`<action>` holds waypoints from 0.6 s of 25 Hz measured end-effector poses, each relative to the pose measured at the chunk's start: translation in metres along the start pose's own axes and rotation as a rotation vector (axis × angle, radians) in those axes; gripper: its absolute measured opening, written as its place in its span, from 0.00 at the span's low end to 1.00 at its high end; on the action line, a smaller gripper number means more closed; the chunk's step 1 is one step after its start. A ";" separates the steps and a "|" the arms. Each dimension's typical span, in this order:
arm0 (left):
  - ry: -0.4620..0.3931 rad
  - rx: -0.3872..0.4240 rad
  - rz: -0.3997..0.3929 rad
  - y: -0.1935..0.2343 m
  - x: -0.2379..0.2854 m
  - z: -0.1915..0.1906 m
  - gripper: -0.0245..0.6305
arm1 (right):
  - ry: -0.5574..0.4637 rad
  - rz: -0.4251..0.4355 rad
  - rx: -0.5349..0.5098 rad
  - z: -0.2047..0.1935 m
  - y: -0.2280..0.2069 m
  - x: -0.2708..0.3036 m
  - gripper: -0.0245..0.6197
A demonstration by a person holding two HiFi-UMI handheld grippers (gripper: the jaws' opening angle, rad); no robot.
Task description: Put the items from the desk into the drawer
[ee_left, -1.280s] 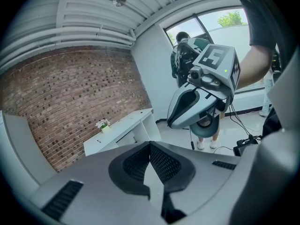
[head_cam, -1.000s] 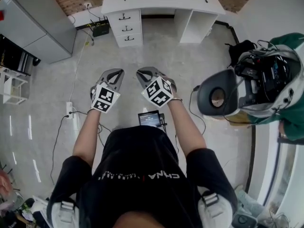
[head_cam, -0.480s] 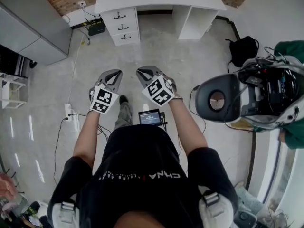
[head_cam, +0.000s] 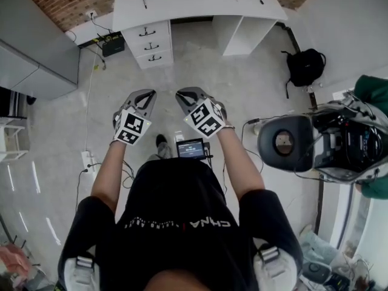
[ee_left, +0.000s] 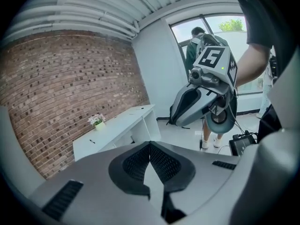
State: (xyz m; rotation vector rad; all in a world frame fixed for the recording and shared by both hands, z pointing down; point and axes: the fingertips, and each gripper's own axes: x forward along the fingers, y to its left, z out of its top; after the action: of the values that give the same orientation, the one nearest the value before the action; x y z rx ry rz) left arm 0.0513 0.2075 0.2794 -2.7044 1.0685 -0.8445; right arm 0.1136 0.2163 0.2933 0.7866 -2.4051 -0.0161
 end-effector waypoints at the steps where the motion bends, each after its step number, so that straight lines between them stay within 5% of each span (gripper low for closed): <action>1: -0.011 -0.007 -0.007 0.013 0.002 0.000 0.05 | 0.007 -0.005 0.010 0.005 -0.005 0.010 0.06; 15: -0.050 -0.023 -0.060 0.125 0.020 -0.048 0.05 | 0.148 -0.097 0.034 0.031 -0.033 0.110 0.06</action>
State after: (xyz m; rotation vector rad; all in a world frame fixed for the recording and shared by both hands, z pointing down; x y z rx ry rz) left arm -0.0367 0.1060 0.2914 -2.7735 0.9982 -0.7739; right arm 0.0429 0.1245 0.3214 0.8882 -2.2321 0.0428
